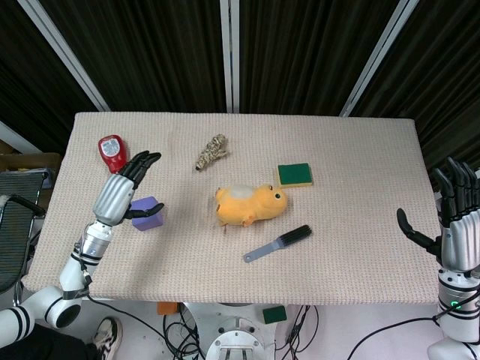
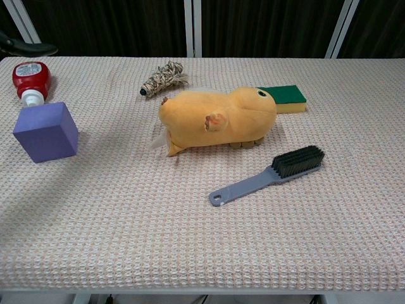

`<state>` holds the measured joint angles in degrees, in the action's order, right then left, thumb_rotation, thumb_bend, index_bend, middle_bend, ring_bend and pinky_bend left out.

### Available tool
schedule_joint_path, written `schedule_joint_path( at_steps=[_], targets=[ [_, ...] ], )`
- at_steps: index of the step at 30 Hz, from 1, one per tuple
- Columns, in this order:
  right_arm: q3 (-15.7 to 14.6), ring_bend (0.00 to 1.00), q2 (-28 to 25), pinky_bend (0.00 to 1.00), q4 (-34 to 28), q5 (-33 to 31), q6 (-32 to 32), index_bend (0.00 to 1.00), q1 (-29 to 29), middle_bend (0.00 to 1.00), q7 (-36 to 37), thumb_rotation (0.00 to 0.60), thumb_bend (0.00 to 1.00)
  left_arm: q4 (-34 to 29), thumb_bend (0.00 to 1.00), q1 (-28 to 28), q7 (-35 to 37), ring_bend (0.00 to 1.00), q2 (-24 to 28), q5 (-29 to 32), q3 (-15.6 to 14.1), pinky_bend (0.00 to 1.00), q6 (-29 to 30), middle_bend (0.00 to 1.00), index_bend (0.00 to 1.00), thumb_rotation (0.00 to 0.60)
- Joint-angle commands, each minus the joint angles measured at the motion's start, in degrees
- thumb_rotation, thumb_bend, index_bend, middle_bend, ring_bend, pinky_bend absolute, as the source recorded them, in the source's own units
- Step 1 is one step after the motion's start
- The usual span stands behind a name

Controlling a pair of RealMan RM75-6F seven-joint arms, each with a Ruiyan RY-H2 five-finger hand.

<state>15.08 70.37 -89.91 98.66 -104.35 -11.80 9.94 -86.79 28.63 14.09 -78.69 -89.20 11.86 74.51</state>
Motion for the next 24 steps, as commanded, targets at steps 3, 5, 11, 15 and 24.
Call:
schedule_joint_path(
  at_steps=[3, 5, 11, 15, 24],
  targets=[
    [-0.4, 0.00, 0.1, 0.00, 0.6, -0.3, -0.1, 0.00, 0.1, 0.00, 0.5, 0.600, 0.34, 0.3, 0.16, 0.1, -0.2, 0.06, -0.2, 0.5, -0.6, 0.20, 0.0, 0.10, 0.08, 0.600],
    [-0.5, 0.00, 0.0, 0.00, 0.9, -0.5, -0.2, 0.00, 0.3, 0.00, 0.8, 0.600, 0.34, 0.2, 0.16, 0.2, -0.4, 0.06, -0.2, 0.5, -0.7, 0.20, 0.2, 0.10, 0.08, 0.600],
    [-0.9, 0.00, -0.3, 0.00, 1.6, -1.4, -0.8, 0.00, 1.0, 0.00, 2.2, 0.600, 0.34, -1.1, 0.16, 0.7, -1.8, 0.06, 0.2, 0.2, -1.1, 0.20, 0.2, 0.10, 0.08, 0.600],
    [-1.1, 0.00, -0.6, 0.00, 2.0, -1.7, -1.0, 0.00, 1.3, 0.00, 3.0, 0.600, 0.34, -2.4, 0.16, 1.2, -3.2, 0.06, 0.5, 0.3, -1.1, 0.20, -0.2, 0.10, 0.08, 0.600],
    [-1.3, 0.00, -1.1, 0.00, 2.8, -2.2, -1.8, 0.00, 2.1, 0.00, 4.4, 0.600, 0.34, -6.5, 0.16, 7.9, -8.6, 0.06, 2.0, 0.1, 1.6, 0.20, -7.0, 0.13, 0.12, 0.600]
  ],
)
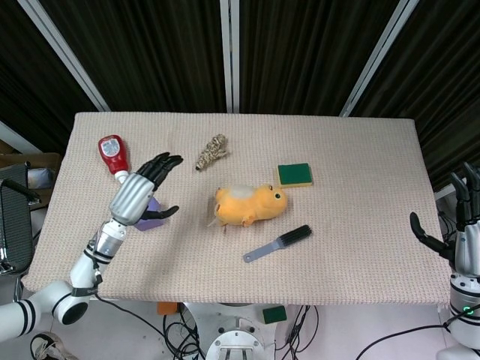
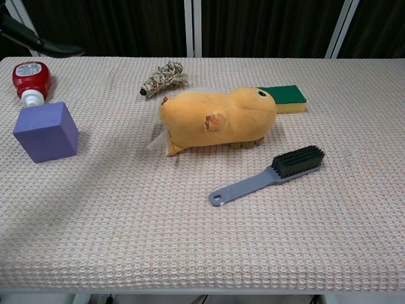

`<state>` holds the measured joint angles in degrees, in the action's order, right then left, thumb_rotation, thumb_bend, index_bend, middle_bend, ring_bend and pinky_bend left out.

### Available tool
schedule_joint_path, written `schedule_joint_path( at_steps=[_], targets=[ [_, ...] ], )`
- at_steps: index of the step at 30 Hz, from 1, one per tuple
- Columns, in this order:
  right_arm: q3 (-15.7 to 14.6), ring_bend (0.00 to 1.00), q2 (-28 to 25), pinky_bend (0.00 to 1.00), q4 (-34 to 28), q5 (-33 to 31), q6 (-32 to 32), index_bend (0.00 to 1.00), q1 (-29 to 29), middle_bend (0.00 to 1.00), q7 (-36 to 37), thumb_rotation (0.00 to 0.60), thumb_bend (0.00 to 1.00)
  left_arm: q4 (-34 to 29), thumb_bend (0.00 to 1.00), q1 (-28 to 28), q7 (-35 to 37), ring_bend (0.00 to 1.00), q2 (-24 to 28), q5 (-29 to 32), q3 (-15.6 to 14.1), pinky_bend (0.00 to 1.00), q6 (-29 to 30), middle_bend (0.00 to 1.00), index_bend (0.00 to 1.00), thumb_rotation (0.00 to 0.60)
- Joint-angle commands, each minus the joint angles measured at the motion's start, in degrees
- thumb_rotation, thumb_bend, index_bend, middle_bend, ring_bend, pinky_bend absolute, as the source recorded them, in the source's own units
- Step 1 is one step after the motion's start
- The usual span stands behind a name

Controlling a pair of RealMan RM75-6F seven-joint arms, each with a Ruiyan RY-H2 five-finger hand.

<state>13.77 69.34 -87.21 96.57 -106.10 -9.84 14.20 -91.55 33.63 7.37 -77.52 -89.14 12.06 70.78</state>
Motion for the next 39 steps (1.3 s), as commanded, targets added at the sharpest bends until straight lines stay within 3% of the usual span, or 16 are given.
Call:
schedule_joint_path(
  at_steps=[1, 6, 10, 14, 17, 19, 27, 39],
  targets=[
    [0.0, 0.00, -0.1, 0.00, 0.1, -0.2, -0.2, 0.00, 0.2, 0.00, 0.2, 0.600, 0.34, -2.4, 0.16, 4.1, -2.3, 0.06, 1.2, 0.4, 1.9, 0.20, -5.0, 0.13, 0.12, 0.600],
    [0.2, 0.00, -0.2, 0.00, 0.3, -0.9, -0.5, 0.00, 0.4, 0.00, 0.9, 0.600, 0.34, -5.3, 0.13, 11.4, -6.7, 0.06, 1.6, 4.2, 4.1, 0.20, -15.4, 0.16, 0.16, 0.600],
    [0.2, 0.00, -0.3, 0.00, 0.3, -1.2, -0.3, 0.00, 0.5, 0.00, 1.1, 0.600, 0.34, -3.1, 0.07, 16.4, -10.5, 0.07, -2.0, 9.5, 5.3, 0.21, -21.7, 0.17, 0.18, 0.581],
    [0.2, 0.00, -0.7, 0.00, 0.3, -1.5, -0.3, 0.00, 0.7, 0.00, 1.3, 0.600, 0.34, 1.2, 0.04, 20.7, -13.1, 0.06, -7.4, 15.8, 5.9, 0.21, -26.0, 0.15, 0.18, 0.416],
    [0.3, 0.00, -1.1, 0.00, 0.2, -1.9, -0.3, 0.00, 1.0, 0.00, 1.6, 0.600, 0.34, 3.6, 0.04, 23.2, -15.5, 0.04, -10.0, 19.8, 5.9, 0.20, -28.5, 0.11, 0.14, 0.243],
    [0.4, 0.00, -1.5, 0.00, 0.2, -2.2, -0.4, 0.00, 1.1, 0.00, 1.8, 0.600, 0.34, 5.4, 0.04, 24.9, -17.5, 0.03, -12.0, 21.7, 5.8, 0.20, -29.2, 0.10, 0.13, 0.177],
    [0.3, 0.00, -1.4, 0.00, 1.7, -3.5, 0.6, 0.00, 1.3, 0.00, 3.4, 0.600, 0.34, 9.5, 0.03, 29.1, -20.8, 0.03, -16.1, 26.1, 5.0, 0.19, -31.4, 0.09, 0.13, 0.090],
    [0.2, 0.00, -0.7, 0.00, 3.0, -3.8, 0.9, 0.00, 1.3, 0.00, 4.3, 0.600, 0.34, 14.4, 0.03, 32.3, -21.2, 0.03, -20.1, 28.4, 3.6, 0.19, -32.8, 0.09, 0.13, 0.084]
  ],
)
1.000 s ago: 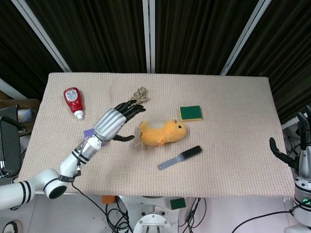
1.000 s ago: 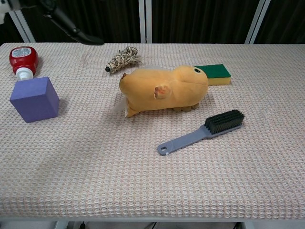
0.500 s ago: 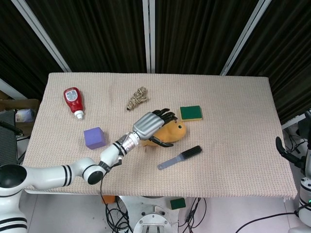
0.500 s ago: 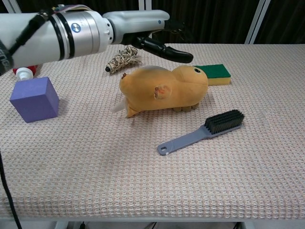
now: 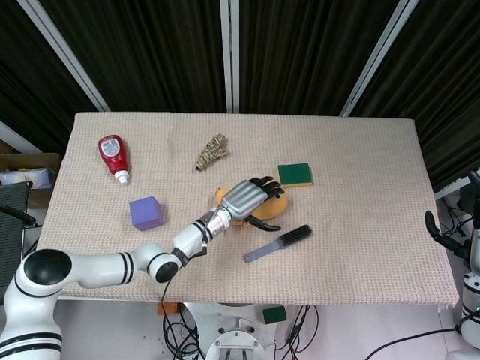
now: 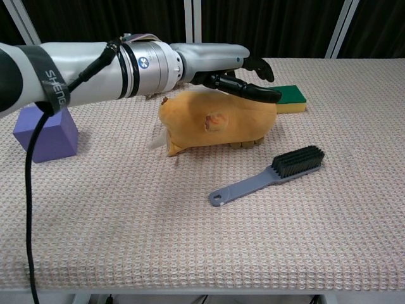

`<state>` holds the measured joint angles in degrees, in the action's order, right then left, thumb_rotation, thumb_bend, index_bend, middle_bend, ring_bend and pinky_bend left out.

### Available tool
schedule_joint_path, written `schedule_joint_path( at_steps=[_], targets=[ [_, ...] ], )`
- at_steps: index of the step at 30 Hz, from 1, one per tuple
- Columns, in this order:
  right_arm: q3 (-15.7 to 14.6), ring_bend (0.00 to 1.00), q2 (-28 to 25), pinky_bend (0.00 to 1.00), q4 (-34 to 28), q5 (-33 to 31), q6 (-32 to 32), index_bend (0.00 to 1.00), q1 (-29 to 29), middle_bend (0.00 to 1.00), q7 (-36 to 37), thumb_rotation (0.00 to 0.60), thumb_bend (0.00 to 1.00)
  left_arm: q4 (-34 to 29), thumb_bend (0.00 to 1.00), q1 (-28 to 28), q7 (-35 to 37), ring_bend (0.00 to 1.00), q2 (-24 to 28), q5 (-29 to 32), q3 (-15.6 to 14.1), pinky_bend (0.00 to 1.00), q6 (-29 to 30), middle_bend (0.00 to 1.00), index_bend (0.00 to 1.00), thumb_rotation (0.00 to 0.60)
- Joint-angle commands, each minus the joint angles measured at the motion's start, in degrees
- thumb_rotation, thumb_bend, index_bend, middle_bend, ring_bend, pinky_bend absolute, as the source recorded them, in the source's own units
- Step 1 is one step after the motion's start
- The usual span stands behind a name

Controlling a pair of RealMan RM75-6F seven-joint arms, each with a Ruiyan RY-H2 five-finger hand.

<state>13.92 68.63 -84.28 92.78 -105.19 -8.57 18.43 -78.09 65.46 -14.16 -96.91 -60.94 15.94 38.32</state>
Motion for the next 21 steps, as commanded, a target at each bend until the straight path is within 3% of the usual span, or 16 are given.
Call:
schedule_joint_path(
  at_steps=[1, 14, 21],
  targets=[
    [0.0, 0.00, 0.0, 0.00, 0.1, -0.1, 0.0, 0.00, 0.0, 0.00, 0.1, 0.600, 0.34, 1.4, 0.03, 0.7, 0.5, 0.03, -1.0, 0.1, -0.5, 0.19, -0.5, 0.09, 0.13, 0.084],
    [-0.5, 0.00, 0.5, 0.00, 2.2, 0.2, 0.1, 0.00, 0.0, 0.00, 2.2, 0.600, 0.34, 5.4, 0.03, 2.7, -1.2, 0.03, -2.1, -1.0, -4.8, 0.19, -4.5, 0.10, 0.14, 0.100],
    [-0.2, 0.00, 0.3, 0.00, 2.2, 0.2, -0.4, 0.00, 0.1, 0.00, 2.3, 0.600, 0.34, 4.1, 0.03, 3.0, -0.1, 0.04, -1.5, -2.3, -3.2, 0.19, -2.0, 0.11, 0.16, 0.097]
  ],
)
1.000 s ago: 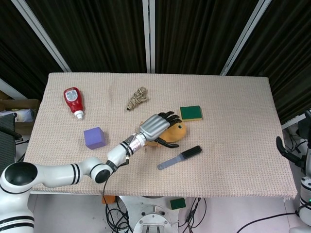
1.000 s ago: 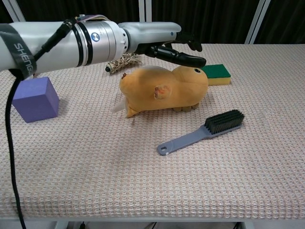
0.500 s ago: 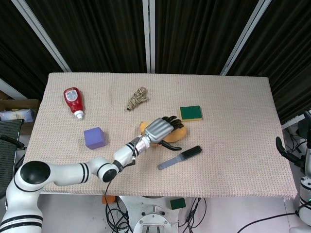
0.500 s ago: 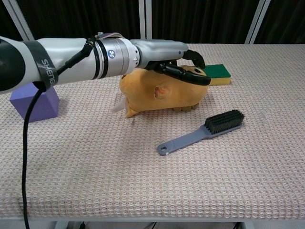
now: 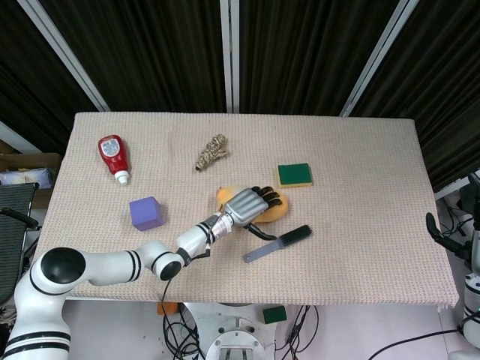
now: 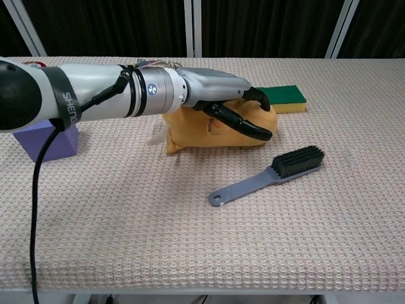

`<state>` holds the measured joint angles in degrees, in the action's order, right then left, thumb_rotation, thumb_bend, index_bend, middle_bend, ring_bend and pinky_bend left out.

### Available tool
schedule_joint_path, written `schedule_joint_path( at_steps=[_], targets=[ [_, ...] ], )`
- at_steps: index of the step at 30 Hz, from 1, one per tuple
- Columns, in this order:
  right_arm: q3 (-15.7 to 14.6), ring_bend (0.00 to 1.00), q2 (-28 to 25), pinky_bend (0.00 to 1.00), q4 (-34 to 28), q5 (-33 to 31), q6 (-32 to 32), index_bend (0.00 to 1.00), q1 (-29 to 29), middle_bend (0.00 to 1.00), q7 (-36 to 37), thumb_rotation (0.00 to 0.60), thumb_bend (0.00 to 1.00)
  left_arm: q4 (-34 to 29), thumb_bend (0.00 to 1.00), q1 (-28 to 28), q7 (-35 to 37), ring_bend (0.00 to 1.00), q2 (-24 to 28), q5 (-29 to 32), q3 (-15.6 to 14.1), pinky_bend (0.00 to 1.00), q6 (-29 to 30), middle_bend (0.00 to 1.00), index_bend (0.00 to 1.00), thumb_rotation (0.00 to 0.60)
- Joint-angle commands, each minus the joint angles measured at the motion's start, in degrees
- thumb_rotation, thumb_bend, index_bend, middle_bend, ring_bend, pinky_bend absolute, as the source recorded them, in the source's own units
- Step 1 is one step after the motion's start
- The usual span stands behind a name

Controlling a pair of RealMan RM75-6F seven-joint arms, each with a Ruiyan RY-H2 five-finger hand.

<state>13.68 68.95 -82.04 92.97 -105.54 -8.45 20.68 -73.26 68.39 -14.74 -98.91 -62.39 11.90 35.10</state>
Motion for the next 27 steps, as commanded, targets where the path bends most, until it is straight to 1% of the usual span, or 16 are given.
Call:
schedule_joint_path(
  at_steps=[1, 5, 8, 13, 18, 23, 27],
  targets=[
    [0.0, 0.00, 0.0, 0.00, -0.1, 0.0, 0.0, 0.00, 0.0, 0.00, 0.0, 0.600, 0.34, -1.1, 0.03, 0.1, 0.6, 0.04, 0.8, -1.2, 1.1, 0.19, 1.6, 0.12, 0.16, 0.098],
    [-0.1, 0.00, 0.1, 0.00, 0.0, 0.0, 0.1, 0.00, 0.0, 0.00, 0.0, 0.600, 0.34, -2.5, 0.03, 0.6, 0.7, 0.04, 2.0, -1.6, 2.1, 0.19, 2.4, 0.12, 0.16, 0.097],
    [-0.2, 0.00, 0.2, 0.00, 0.0, -0.1, 0.2, 0.00, 0.0, 0.00, 0.0, 0.600, 0.34, -2.6, 0.03, 1.0, -0.2, 0.04, 2.3, -1.5, 2.0, 0.19, 2.5, 0.12, 0.17, 0.094],
    [-0.1, 0.00, 0.4, 0.00, 0.1, -0.2, 0.1, 0.00, 0.0, 0.00, 0.1, 0.600, 0.34, -2.2, 0.03, 1.8, -1.9, 0.04, 2.1, -0.6, 0.7, 0.19, 1.2, 0.12, 0.18, 0.092],
    [-0.2, 0.00, 0.4, 0.00, 0.5, -0.3, 0.4, 0.00, 0.0, 0.00, 0.5, 0.600, 0.34, -1.0, 0.03, 2.7, -4.1, 0.05, 1.3, 0.9, -1.2, 0.19, -0.5, 0.14, 0.20, 0.097],
    [-0.1, 0.00, 0.5, 0.00, 0.7, -0.6, 0.4, 0.00, 0.1, 0.00, 0.6, 0.600, 0.34, -0.1, 0.03, 3.9, -7.6, 0.07, 1.1, 4.6, -3.2, 0.19, -2.5, 0.16, 0.20, 0.104],
    [0.1, 0.00, 0.5, 0.00, 0.6, -0.8, 0.4, 0.00, 0.1, 0.00, 0.8, 0.600, 0.34, -0.9, 0.03, 4.5, -9.2, 0.07, 1.3, 6.9, -3.6, 0.19, -2.1, 0.16, 0.21, 0.106]
  ],
)
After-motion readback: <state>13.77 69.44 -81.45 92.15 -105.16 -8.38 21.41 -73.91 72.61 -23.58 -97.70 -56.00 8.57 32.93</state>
